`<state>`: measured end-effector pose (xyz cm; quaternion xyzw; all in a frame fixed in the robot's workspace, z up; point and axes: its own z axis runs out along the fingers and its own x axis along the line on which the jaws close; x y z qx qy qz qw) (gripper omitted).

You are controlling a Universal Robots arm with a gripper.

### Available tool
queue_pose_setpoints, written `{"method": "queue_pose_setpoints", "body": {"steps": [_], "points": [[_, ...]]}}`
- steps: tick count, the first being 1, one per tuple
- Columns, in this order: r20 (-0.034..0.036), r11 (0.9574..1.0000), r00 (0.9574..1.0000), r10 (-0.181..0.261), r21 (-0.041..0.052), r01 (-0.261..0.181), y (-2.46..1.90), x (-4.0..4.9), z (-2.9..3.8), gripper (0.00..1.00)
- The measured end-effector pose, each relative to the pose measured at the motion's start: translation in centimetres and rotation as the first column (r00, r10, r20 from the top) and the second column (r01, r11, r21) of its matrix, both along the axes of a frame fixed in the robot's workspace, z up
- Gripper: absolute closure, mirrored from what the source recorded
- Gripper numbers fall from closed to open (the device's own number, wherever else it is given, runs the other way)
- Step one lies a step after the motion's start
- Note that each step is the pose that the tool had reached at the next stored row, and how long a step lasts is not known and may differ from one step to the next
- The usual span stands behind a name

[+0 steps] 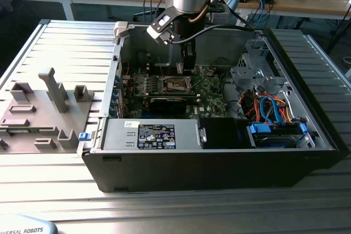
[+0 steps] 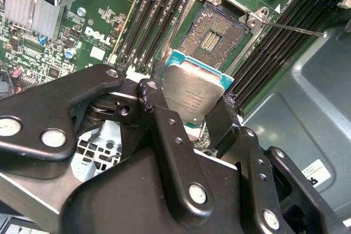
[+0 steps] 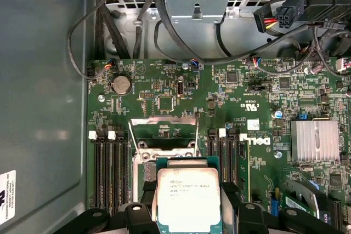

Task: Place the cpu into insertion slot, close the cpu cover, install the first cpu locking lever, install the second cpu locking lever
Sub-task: 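Place the cpu into insertion slot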

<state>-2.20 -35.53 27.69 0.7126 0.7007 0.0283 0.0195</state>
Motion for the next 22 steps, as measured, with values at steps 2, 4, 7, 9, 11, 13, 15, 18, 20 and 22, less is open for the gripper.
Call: {"method": "queue_pose_setpoints", "body": {"steps": [2,4,7,9,11,13,15,18,20,22], "points": [[0.0000,1.0000,1.0000,-0.001,0.0000,0.001,0.00,0.00,0.00,0.46],[0.0000,1.0000,1.0000,-0.002,0.0000,0.002,0.00,0.00,-0.01,0.46],[0.0000,1.0000,1.0000,-0.003,0.0001,0.003,0.00,0.00,-0.01,0.46],[0.0000,1.0000,1.0000,-0.004,0.0000,0.004,0.00,0.00,-0.02,0.46],[0.0000,1.0000,1.0000,-0.006,0.0000,0.006,0.00,0.00,-0.02,0.46],[0.0000,1.0000,1.0000,-0.006,0.0000,0.006,0.00,0.00,-0.03,0.46],[0.0001,1.0000,1.0000,-0.007,0.0000,0.007,0.00,0.00,-0.03,0.46],[0.0000,1.0000,1.0000,-0.008,0.0000,0.008,0.00,0.00,-0.03,0.46],[0.0000,1.0000,1.0000,-0.009,0.0000,0.009,0.00,0.00,-0.04,0.46],[0.0001,0.9999,0.9999,-0.010,0.0001,0.010,0.00,0.00,-0.04,0.46]]}}
